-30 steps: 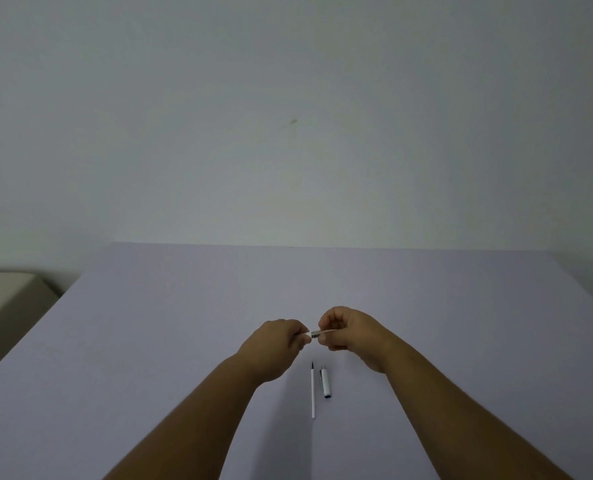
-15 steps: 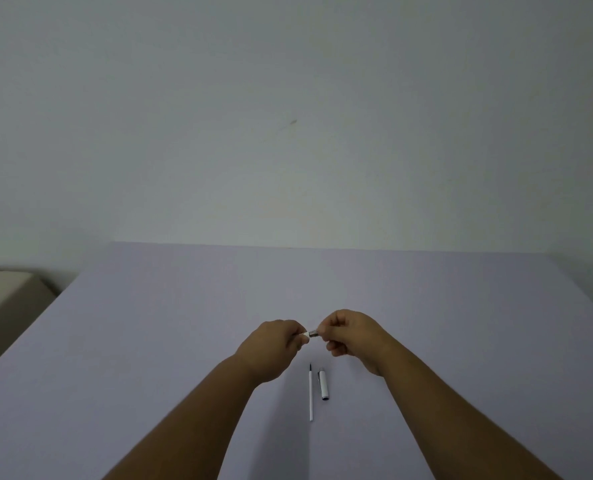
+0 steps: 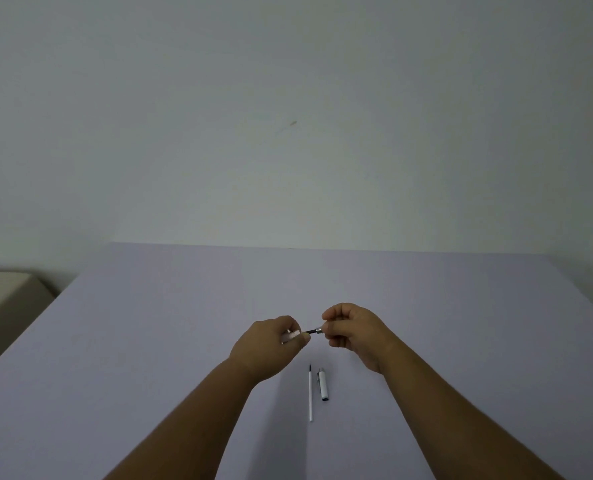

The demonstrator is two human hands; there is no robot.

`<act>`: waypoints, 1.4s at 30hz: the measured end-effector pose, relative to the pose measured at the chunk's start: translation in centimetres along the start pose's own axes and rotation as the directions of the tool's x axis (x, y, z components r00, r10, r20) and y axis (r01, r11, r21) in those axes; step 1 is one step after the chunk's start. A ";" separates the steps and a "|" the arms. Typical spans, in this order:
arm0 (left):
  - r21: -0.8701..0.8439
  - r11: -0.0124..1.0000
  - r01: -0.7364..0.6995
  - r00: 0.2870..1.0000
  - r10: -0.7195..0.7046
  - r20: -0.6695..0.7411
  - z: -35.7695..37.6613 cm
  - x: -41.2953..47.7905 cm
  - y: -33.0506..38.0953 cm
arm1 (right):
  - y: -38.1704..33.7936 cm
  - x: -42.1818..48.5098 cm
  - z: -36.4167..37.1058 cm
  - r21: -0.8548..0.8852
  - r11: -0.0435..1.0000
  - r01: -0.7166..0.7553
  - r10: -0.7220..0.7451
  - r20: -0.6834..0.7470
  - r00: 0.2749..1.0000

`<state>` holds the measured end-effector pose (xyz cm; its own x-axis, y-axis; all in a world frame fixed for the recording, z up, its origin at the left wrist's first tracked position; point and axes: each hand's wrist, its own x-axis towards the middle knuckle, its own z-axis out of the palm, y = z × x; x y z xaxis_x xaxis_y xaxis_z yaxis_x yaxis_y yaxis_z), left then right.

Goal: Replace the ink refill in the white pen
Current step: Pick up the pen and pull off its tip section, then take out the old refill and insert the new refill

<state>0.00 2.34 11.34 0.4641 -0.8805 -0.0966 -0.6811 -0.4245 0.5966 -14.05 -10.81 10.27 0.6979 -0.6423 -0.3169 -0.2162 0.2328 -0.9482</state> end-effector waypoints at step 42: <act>-0.229 0.941 0.249 0.958 -0.206 0.198 7.5 3.3 -4.6 | 11.6 6.1 -0.4 -0.578 0.674 -0.460 0.333 -0.318 0.888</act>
<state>0.43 -0.20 2.27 0.4728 -0.7983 -0.3731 -0.3955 -0.5706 0.7197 -12.57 -12.36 -2.65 0.3302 -0.7252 -0.6042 -0.8611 0.0306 -0.5074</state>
